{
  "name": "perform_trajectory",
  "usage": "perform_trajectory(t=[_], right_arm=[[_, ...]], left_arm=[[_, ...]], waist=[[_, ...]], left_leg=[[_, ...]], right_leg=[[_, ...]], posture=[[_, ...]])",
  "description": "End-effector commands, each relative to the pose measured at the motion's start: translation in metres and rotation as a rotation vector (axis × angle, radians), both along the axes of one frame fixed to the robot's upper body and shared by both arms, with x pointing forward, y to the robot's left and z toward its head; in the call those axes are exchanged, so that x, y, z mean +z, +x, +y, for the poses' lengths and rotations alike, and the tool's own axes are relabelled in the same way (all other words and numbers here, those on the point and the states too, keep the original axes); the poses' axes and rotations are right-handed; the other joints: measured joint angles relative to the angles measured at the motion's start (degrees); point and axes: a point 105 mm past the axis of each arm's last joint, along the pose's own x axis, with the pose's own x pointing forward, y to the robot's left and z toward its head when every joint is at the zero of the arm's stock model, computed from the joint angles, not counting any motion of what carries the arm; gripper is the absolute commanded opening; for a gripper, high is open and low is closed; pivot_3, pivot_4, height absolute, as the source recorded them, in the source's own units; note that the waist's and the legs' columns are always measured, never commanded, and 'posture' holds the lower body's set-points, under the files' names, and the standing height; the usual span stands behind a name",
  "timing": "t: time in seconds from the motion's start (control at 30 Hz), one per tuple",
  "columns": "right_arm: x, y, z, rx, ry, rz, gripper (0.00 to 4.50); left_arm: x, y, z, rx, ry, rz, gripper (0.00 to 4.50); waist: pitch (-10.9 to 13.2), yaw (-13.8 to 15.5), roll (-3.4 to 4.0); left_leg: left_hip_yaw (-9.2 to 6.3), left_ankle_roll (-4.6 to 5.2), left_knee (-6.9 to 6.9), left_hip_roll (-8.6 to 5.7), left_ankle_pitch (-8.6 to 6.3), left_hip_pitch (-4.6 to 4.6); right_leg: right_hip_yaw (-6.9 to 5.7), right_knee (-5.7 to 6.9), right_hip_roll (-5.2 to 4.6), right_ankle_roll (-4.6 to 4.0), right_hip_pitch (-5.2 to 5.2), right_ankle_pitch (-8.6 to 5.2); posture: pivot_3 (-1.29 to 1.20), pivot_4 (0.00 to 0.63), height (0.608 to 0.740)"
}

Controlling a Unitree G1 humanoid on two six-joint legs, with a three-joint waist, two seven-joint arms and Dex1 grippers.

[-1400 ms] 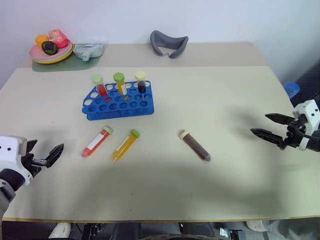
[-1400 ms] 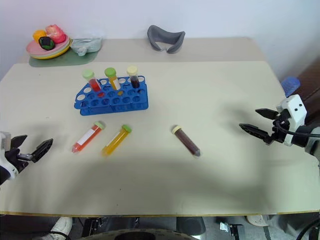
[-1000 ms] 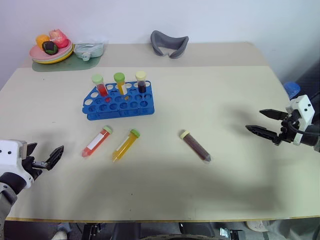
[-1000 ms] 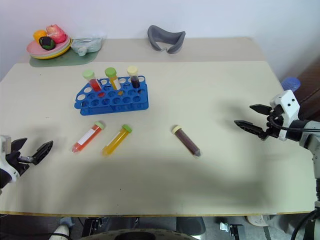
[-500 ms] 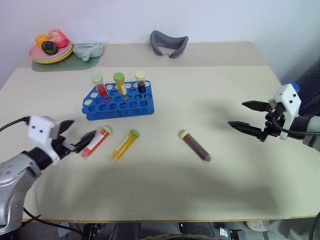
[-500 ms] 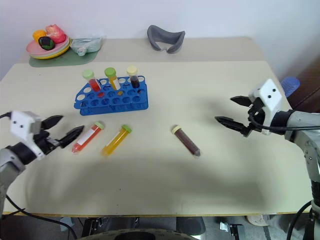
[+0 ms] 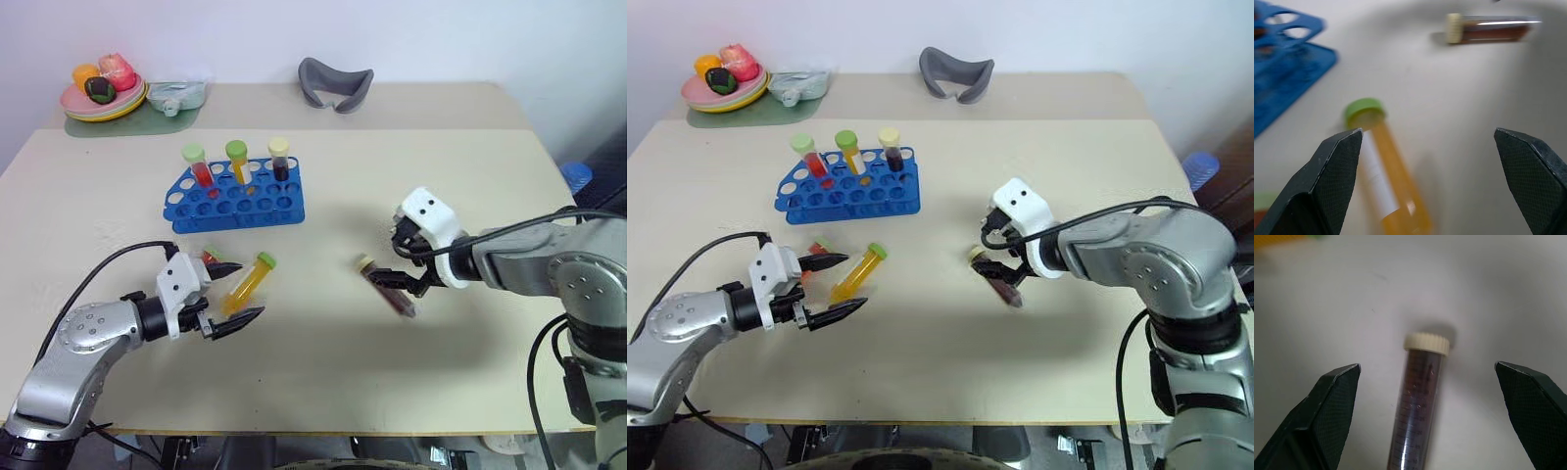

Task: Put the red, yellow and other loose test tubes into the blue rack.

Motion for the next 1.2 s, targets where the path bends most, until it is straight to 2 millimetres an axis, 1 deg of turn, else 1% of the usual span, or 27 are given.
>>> perform_trajectory(t=[0.03,0.13,0.27,0.43,0.57,0.8,0.9,0.97,1.0,1.03,1.2], right_arm=[[0.003,0.002,0.002,-0.012,-0.038,0.017,4.50],[0.000,0.008,0.001,-0.059,-0.058,0.056,4.50],[-0.007,0.013,0.009,-0.089,-0.074,0.110,4.50],[-0.025,0.015,0.010,-0.197,-0.127,0.150,4.50],[-0.029,0.013,0.011,-0.267,-0.154,0.159,4.50],[-0.033,0.016,0.010,-0.313,-0.185,0.145,4.50],[-0.034,0.018,0.009,-0.328,-0.187,0.143,3.65],[-0.033,0.018,0.010,-0.328,-0.186,0.140,2.75],[-0.033,0.017,0.013,-0.317,-0.178,0.140,2.19],[-0.032,0.017,0.015,-0.309,-0.172,0.139,1.75],[-0.031,0.018,0.018,-0.314,-0.161,0.133,1.75]], left_arm=[[0.006,-0.004,-0.008,-0.039,0.008,-0.047,4.38],[0.006,-0.005,-0.011,-0.044,0.003,-0.051,4.38],[0.005,-0.007,-0.015,-0.043,-0.008,-0.052,4.38],[0.003,-0.010,-0.020,-0.044,-0.011,-0.047,4.38],[0.002,-0.011,-0.020,-0.040,-0.014,-0.047,4.38],[0.000,-0.012,-0.021,-0.042,-0.014,-0.044,4.38],[0.001,-0.011,-0.021,-0.044,-0.016,-0.047,4.50],[0.001,-0.010,-0.021,-0.046,-0.018,-0.048,4.50],[0.001,-0.010,-0.021,-0.048,-0.018,-0.049,4.50],[0.002,-0.010,-0.021,-0.050,-0.018,-0.050,4.50],[0.002,-0.010,-0.020,-0.051,-0.018,-0.053,4.50]], waist=[[0.00,-0.23,0.00],[0.00,-0.22,0.00],[0.00,-0.21,0.00],[0.00,-0.20,0.00],[0.00,-0.20,0.00],[-0.01,-0.20,0.00],[-0.01,-0.20,0.01],[-0.01,-0.16,0.01],[-0.01,-0.15,0.01],[-0.01,-0.15,0.01],[-0.01,-0.23,0.01]], left_leg=[[0.00,0.00,0.01,0.00,0.00,0.00],[0.00,0.01,0.03,0.01,0.00,0.00],[0.00,0.02,0.05,0.01,0.00,-0.05],[-0.02,0.02,0.08,0.02,0.00,-0.21],[-0.06,0.02,0.20,0.01,0.00,-0.56],[-0.08,0.02,0.19,0.01,0.00,-0.57],[-0.07,0.02,0.19,0.01,0.00,-0.57],[-0.08,0.02,0.18,0.01,0.00,-0.57],[-0.07,0.02,0.18,0.01,0.00,-0.57],[-0.07,0.02,0.19,0.01,0.00,-0.57],[-0.08,0.02,0.18,0.02,0.00,-0.57]], right_leg=[[0.00,0.02,0.01,0.00,-0.01,0.00],[0.01,0.04,0.02,0.00,-0.01,0.00],[0.01,0.03,0.02,0.00,-0.03,0.00],[0.00,0.05,0.01,0.00,-0.15,0.00],[-0.03,0.15,0.00,0.01,-0.50,0.01],[-0.03,0.17,0.03,0.01,-0.54,0.01],[-0.03,0.17,0.03,0.00,-0.54,0.01],[-0.03,0.17,0.03,0.01,-0.54,0.01],[-0.03,0.16,0.03,0.00,-0.54,0.01],[-0.03,0.16,0.03,0.00,-0.54,0.01],[-0.03,0.17,0.03,0.00,-0.54,0.01]], posture=[[0.00,0.150,0.740],[0.00,0.150,0.740],[0.00,0.150,0.740],[0.00,0.150,0.740],[0.00,0.150,0.740],[0.00,0.150,0.740],[0.00,0.150,0.740],[0.00,0.150,0.740],[0.00,0.150,0.740],[0.00,0.150,0.740],[0.00,0.150,0.740]])
